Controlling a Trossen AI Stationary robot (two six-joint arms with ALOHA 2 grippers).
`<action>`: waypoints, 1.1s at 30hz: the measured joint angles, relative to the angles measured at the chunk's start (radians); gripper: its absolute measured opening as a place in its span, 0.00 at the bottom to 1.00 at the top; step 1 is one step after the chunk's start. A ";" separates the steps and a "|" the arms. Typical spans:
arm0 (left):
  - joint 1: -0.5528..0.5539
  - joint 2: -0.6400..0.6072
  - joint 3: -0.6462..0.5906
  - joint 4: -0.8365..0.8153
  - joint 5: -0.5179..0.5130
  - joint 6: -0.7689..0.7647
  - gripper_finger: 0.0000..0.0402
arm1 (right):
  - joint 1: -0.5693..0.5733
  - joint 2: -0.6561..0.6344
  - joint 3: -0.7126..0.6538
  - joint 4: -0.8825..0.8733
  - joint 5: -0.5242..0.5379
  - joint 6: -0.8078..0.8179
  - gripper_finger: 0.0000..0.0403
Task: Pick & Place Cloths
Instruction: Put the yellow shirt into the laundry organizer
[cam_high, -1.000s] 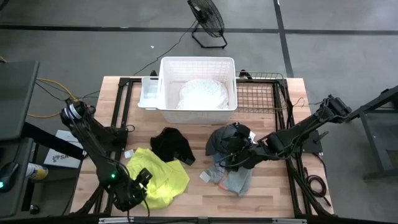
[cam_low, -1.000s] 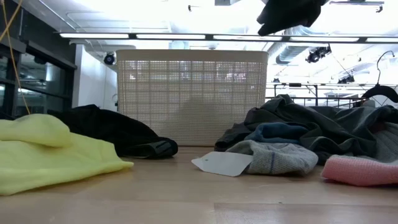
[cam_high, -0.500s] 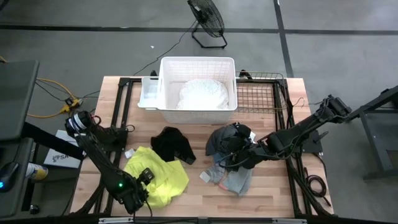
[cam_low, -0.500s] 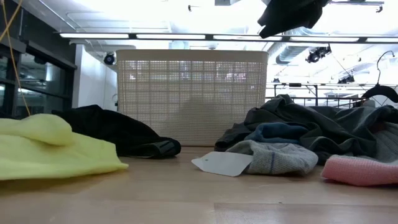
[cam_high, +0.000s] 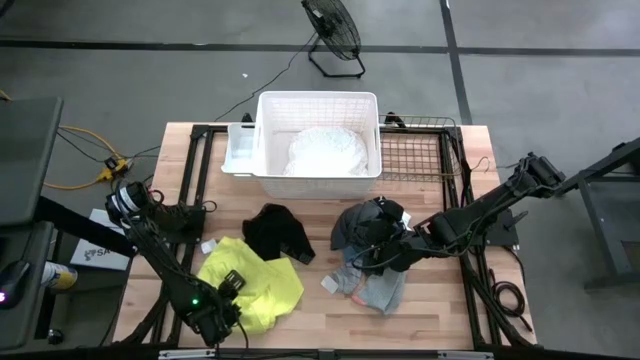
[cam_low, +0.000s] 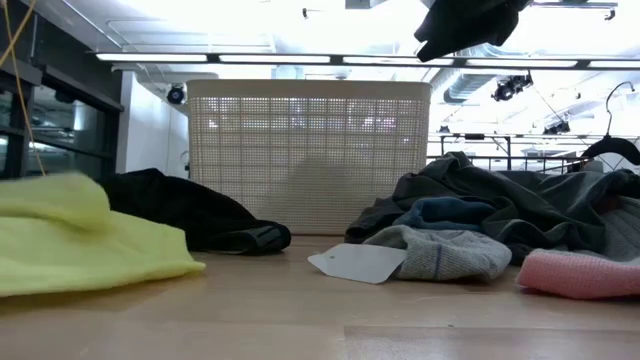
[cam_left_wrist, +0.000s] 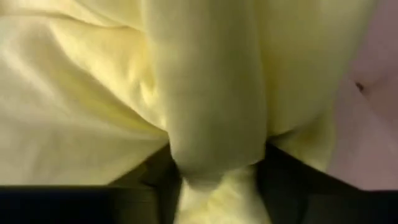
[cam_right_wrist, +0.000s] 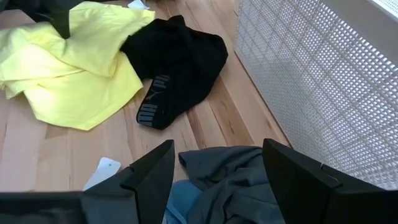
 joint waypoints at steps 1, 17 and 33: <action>0.000 0.000 0.000 0.002 0.014 -0.018 0.29 | 0.000 0.000 0.000 0.000 0.000 0.000 0.58; 0.000 0.011 0.390 -0.339 -0.033 -0.085 0.07 | 0.003 0.000 0.000 0.000 -0.001 -0.005 0.58; 0.001 0.006 0.964 -0.665 -0.402 -0.097 0.07 | 0.002 0.000 0.000 0.000 0.002 -0.008 0.58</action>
